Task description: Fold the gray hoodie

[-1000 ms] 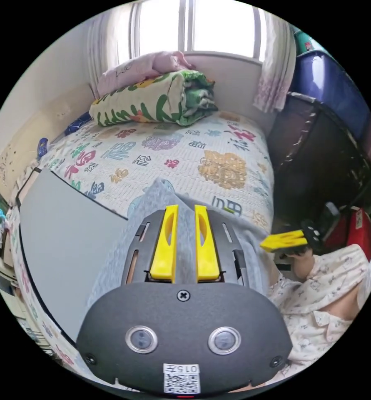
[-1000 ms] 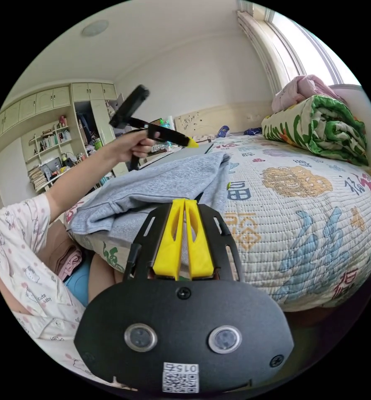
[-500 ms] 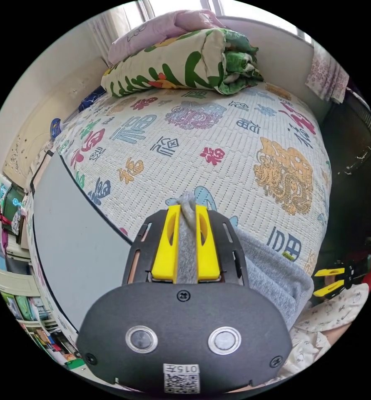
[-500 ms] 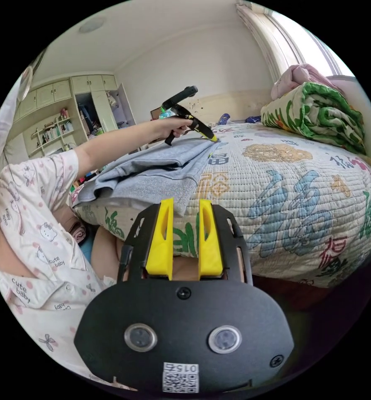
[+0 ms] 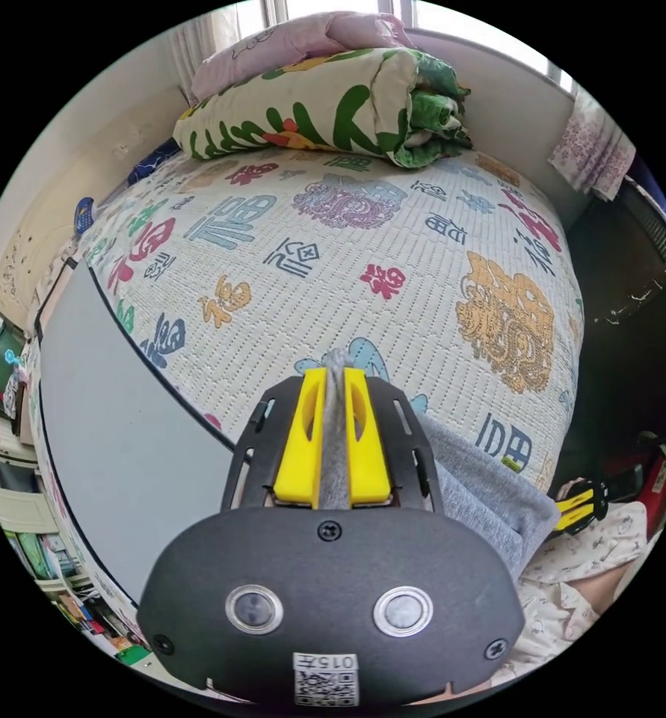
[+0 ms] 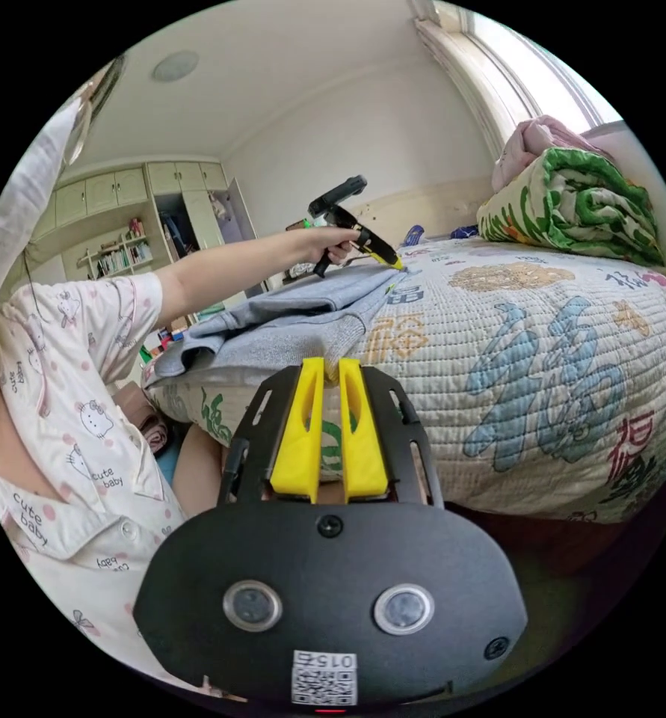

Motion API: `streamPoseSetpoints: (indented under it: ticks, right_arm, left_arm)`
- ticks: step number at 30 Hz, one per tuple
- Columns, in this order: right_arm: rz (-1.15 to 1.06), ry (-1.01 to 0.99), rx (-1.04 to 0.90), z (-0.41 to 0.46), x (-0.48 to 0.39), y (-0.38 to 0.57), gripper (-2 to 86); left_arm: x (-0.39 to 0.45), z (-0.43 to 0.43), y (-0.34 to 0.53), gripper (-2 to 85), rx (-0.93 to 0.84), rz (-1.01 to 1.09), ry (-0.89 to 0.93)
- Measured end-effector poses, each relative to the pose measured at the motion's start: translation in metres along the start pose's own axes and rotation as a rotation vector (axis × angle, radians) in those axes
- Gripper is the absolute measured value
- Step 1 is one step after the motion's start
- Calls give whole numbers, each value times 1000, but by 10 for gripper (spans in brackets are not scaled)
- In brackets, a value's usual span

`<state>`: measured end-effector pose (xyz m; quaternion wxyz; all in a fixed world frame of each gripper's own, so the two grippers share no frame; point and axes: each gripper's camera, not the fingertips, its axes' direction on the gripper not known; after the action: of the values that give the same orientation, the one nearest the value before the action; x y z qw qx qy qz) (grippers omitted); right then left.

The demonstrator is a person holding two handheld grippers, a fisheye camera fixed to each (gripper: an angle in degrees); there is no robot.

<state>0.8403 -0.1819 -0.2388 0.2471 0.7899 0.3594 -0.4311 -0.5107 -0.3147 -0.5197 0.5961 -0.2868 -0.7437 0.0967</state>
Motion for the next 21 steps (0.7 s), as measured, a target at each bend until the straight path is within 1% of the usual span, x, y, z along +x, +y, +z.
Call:
streamPoseSetpoints:
  ticks: [5, 6, 8, 10, 11, 13, 14, 16, 17, 19, 20, 21]
  right_arm:
    - [17, 7, 93, -32, 24, 9, 37]
    - [21, 24, 124, -44, 31, 8, 37]
    - [23, 78, 180, -69, 40, 4, 37]
    - [6, 159, 284, -109, 46, -8, 38]
    - [-4, 177, 315, -119, 45, -12, 38]
    - [-86, 206, 412, -153, 30, -24, 38]
    - [-108, 201, 432, -159, 24, -27, 38]
    - [-219, 101, 463, -169, -1, -33, 38]
    - [-248, 63, 456, -168, -7, -34, 38]
    - [-350, -100, 410, -154, -30, -34, 39]
    - [-373, -147, 389, -148, -35, -34, 39]
    - [-411, -236, 341, -133, -45, -32, 39]
  left_arm:
    - [-2, -36, 11, 17, 101, -27, -75]
    - [-2, -52, 12, 16, 154, -32, -78]
    - [-3, -84, 13, 14, 257, -46, -46]
    - [-5, -137, 16, 13, 419, -58, 25]
    - [-7, -151, 17, 13, 459, -60, 46]
    - [-22, -208, 31, 12, 604, -76, 164]
    - [-27, -221, 37, 12, 634, -80, 194]
    - [-55, -270, 72, 11, 738, -94, 304]
    - [-63, -280, 84, 11, 759, -100, 322]
    - [-101, -313, 143, 10, 833, -128, 373]
    - [-111, -320, 160, 10, 845, -138, 378]
    - [-133, -332, 198, 10, 873, -169, 390]
